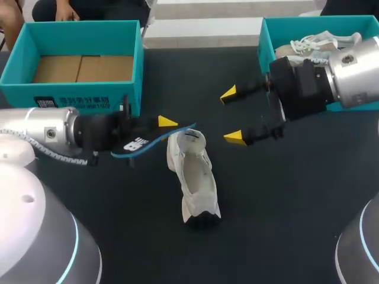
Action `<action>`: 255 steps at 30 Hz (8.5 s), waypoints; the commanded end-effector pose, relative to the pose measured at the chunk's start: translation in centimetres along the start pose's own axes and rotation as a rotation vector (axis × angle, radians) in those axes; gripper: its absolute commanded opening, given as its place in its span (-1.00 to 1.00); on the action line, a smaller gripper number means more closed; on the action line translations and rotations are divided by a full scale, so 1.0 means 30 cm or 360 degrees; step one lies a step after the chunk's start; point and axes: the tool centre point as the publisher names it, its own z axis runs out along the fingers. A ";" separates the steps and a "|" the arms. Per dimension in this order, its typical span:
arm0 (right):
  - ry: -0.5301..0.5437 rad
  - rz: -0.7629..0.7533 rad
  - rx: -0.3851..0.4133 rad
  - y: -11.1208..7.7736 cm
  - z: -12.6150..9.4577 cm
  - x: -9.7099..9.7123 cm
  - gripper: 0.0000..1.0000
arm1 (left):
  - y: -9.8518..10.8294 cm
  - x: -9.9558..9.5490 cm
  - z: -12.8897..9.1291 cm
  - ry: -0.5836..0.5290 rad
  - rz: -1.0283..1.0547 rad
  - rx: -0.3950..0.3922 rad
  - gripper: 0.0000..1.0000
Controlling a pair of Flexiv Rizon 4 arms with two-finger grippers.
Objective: Take the shoe out of the shoebox, open the shoe tongue, remove and reinsert the insole, then place the shoe into the shoebox
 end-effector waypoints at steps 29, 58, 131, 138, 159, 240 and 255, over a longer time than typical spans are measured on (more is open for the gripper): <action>0.0006 0.0133 -0.0081 -0.134 0.107 0.121 1.00 | -0.094 0.128 0.028 -0.0124 -0.0265 0.0211 -1.00; 0.0030 0.0038 0.0482 -0.301 0.166 0.144 1.00 | -0.083 0.306 0.004 -0.0056 -0.0371 0.0022 -1.00; 0.0014 -0.0148 0.0759 -0.670 0.302 -0.011 1.00 | -0.107 0.258 0.058 0.0013 -0.0196 -0.0043 -1.00; 0.0014 -0.0148 0.0759 -0.670 0.302 -0.011 1.00 | -0.047 0.277 0.083 0.0069 -0.0105 -0.0119 -1.00; 0.0014 -0.0148 0.0759 -0.670 0.302 -0.011 1.00 | 0.141 0.370 0.095 -0.0002 -0.0027 -0.0138 -1.00; 0.0014 -0.0148 0.0759 -0.670 0.302 -0.011 1.00 | 0.438 0.358 0.076 -0.0109 -0.0161 -0.0262 -0.28; 0.0014 -0.0148 0.0759 -0.670 0.302 -0.011 1.00 | 0.318 0.378 0.101 -0.0055 -0.0109 -0.0160 -0.33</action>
